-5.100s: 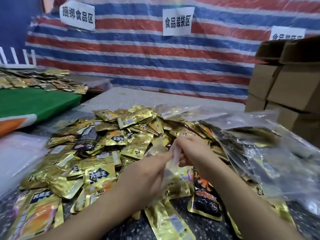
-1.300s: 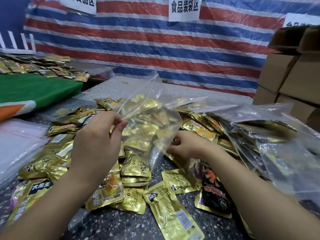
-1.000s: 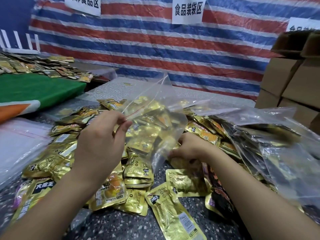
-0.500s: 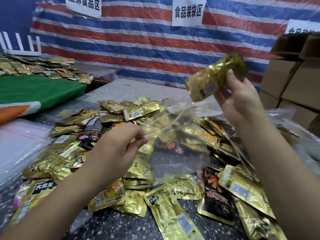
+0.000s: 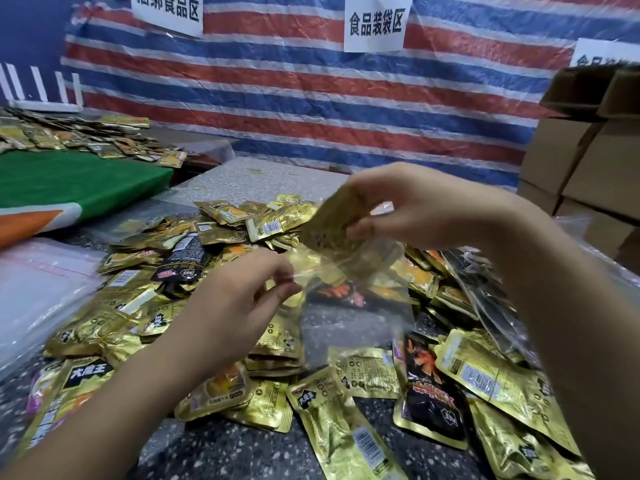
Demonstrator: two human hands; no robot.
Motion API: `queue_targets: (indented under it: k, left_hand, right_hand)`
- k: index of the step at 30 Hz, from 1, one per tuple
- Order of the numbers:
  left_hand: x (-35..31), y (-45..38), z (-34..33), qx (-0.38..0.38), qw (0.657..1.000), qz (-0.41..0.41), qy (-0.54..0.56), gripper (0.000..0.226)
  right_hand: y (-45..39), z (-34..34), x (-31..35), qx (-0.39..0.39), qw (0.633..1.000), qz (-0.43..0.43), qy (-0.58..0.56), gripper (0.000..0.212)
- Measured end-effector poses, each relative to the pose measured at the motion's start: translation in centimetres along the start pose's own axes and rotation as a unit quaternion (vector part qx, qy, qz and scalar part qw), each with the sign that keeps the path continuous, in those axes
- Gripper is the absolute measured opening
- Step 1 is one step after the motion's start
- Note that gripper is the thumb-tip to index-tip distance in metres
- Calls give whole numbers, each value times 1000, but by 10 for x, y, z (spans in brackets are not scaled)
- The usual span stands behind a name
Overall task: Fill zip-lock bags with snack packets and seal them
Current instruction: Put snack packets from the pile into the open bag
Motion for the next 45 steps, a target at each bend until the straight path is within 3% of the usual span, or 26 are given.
queue_targets:
  k: [6, 9, 16, 24, 29, 33, 35, 36, 39, 45]
  left_hand:
    - [-6, -1, -1, -5, 999, -14, 34, 5]
    - [-8, 0, 0, -21, 999, -20, 30, 8]
    - [-6, 0, 8, -56, 998, -21, -2, 14]
    - [-21, -7, 30, -143, 987, -21, 64, 4]
    - [-25, -7, 29, -152, 987, -28, 38, 7]
    - [-18, 0, 16, -135, 991, -2, 10, 13]
    - [-16, 3, 10, -126, 992, 12, -9, 13]
    - [-15, 3, 8, -125, 992, 18, -15, 13]
    - [-12, 5, 10, -142, 989, 36, -30, 14]
    - [-7, 6, 25, -186, 978, 64, -62, 11]
  right_hand:
    - [1, -29, 4, 98, 981, -46, 158, 14]
    - [-3, -39, 11, 87, 973, -36, 211, 2]
    - [-3, -31, 21, 21, 982, -18, 188, 31]
    - [7, 13, 36, -138, 977, 19, 161, 40]
    - [10, 13, 34, -176, 979, 16, 101, 39]
    - [34, 35, 0, -376, 926, -33, -11, 35]
    - [45, 40, -30, -402, 908, -113, -10, 35]
    - [46, 35, -44, -361, 919, -160, 9, 34]
    - [47, -8, -74, -107, 960, -245, 80, 37]
    - [69, -72, -76, 168, 965, -166, 112, 21]
Point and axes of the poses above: each hand's wrist, its own y-axis away from the middle knuckle, its own z-axis out of the back of the hand, x = y × z, the point moved 8 cm from there along -y, towards the middle knuckle, and after that the axes turned 5 degrees about y, right-handed, at the moved point
